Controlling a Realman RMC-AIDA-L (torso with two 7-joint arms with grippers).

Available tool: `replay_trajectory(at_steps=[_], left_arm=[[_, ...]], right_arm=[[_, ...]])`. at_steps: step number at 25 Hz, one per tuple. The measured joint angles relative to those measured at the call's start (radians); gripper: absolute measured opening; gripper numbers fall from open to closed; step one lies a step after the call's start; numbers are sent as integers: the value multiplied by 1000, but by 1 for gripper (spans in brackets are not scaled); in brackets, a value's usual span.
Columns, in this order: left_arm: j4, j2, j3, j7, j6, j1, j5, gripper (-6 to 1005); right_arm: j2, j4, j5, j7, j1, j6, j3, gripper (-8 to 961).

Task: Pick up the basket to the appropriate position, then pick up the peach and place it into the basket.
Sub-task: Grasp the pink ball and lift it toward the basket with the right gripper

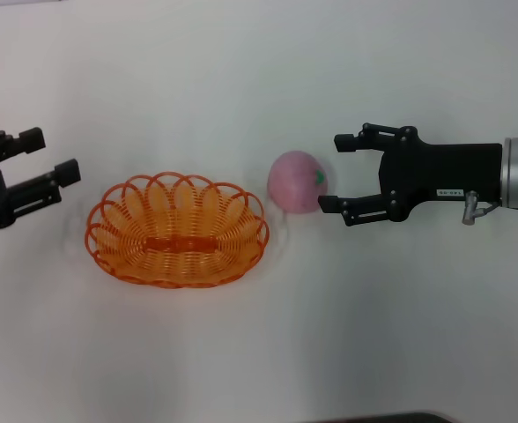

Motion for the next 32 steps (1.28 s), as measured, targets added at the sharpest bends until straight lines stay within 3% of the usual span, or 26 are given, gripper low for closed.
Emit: replay_trajectory(at_steps=[4, 9, 15, 21, 32], left_arm=[[-47, -1, -5, 154, -2, 26, -6, 732], [-72, 4, 1, 209, -8, 47, 1, 733], [-51, 8, 61, 236, -4, 84, 38, 733], [-47, 8, 61, 231, -1, 104, 129, 732], [-26, 8, 66, 249, 39, 150, 139, 731]], right_arm=[[0, 0, 1, -1, 0, 0, 0, 918], [1, 0, 2, -2, 1, 0, 0, 918], [-1, 0, 10, -5, 0, 0, 0, 917], [-1, 0, 11, -10, -1, -1, -4, 916], [-2, 0, 5, -12, -3, 1, -5, 915]])
